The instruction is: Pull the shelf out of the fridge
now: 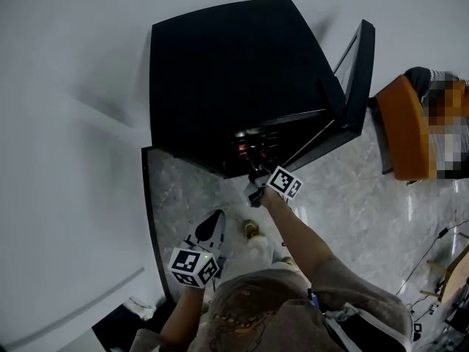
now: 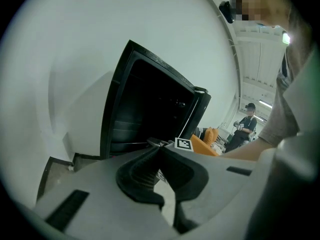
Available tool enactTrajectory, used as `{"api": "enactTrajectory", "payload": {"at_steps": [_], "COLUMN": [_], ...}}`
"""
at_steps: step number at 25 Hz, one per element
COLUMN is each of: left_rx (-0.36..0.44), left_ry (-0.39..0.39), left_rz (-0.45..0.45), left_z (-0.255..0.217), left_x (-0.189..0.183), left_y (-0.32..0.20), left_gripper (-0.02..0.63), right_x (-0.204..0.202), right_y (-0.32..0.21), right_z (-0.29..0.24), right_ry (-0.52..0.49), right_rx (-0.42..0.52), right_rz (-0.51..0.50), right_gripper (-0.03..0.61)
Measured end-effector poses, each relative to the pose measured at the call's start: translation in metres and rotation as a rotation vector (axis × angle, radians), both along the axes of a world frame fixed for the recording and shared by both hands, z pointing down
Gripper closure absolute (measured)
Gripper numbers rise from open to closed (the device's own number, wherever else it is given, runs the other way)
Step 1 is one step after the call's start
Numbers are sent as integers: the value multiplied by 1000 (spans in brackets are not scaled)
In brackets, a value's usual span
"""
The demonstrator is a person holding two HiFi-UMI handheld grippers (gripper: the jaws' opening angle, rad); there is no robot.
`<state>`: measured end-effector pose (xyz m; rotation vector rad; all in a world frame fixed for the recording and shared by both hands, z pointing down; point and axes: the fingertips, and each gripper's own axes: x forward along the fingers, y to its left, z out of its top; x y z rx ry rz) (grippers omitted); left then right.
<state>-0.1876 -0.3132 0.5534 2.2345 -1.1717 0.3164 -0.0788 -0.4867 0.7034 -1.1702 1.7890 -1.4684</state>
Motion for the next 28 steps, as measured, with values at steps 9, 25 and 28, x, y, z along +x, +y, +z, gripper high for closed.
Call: {"api": "enactTrajectory", "payload": {"at_steps": [9,25,28], "left_rx": [-34,-73,-75], "left_ry": [-18,-52,-57], "left_rz": [-7,-45,-49], "left_z": [17,34,35], "left_x": [-16,-36,-36], "left_y": [-7,-3,-3], "left_gripper": [607,607,607], "right_x": [0,10,15], "right_y": [-44,-98,-102], "right_z": [48,70,73], "right_ry": [-11,-91,-112], "right_rx": [-73,-98,-102], "right_rz": [75,215,240], "right_gripper": [422,425,472]}}
